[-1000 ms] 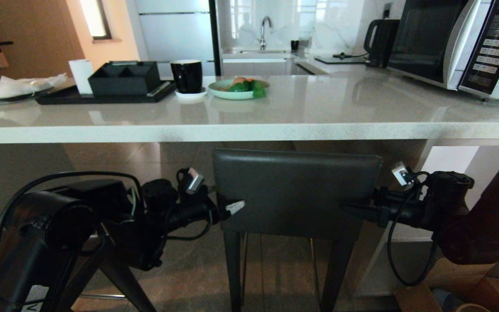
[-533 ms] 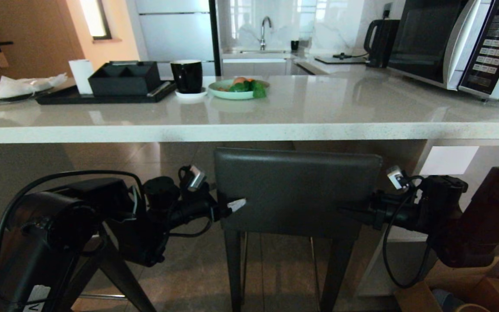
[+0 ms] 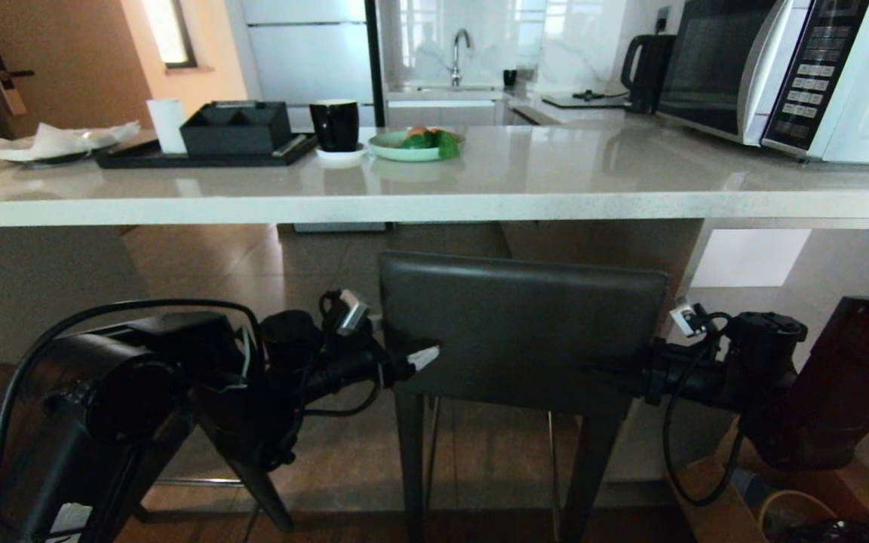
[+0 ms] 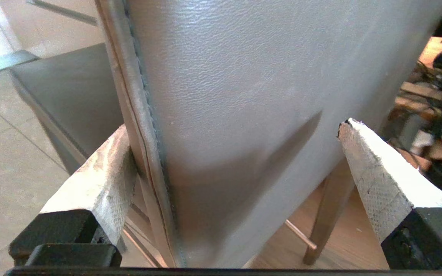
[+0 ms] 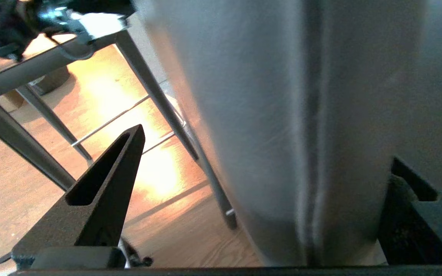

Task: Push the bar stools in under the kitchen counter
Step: Pull the gray chair out from under the dining table

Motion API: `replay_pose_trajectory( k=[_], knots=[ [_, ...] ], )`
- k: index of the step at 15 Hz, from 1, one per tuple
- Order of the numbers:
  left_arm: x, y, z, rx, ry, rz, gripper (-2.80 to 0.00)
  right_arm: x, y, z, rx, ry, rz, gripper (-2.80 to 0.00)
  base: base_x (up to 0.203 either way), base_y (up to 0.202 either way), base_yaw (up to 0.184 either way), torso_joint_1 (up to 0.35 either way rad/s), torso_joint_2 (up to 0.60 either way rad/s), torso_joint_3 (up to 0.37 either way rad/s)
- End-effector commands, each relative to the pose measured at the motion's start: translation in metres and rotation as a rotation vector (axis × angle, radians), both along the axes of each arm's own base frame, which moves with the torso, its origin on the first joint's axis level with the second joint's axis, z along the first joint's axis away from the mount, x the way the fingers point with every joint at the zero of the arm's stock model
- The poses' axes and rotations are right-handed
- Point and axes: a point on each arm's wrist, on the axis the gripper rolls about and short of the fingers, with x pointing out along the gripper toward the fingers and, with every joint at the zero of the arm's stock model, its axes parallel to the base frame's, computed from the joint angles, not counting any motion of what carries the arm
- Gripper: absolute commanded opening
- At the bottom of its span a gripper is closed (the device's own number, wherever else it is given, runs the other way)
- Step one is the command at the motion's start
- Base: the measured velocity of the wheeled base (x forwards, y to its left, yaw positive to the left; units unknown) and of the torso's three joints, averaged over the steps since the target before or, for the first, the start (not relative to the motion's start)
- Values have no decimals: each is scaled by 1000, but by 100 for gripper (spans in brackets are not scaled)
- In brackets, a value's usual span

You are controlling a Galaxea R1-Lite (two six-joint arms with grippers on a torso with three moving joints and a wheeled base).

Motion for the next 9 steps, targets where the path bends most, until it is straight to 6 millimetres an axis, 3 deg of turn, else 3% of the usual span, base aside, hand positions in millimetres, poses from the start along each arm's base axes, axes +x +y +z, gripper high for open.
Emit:
replay_pose_trajectory(
  k=[1, 7, 9],
  knots=[
    [-2, -5, 2, -4, -9, -22, 0, 0, 0, -1, 1, -5, 8, 0, -191, 0, -2, 3, 5, -3],
    [-16, -11, 8, 1, 3, -49, 0, 0, -1, 0, 1, -7, 4, 0, -192, 0, -2, 3, 1, 1],
    [-25, -10, 1, 18, 44, -55, 0, 0, -1, 1, -3, -10, -18, 0, -190, 0, -1, 3, 5, 3]
  ],
)
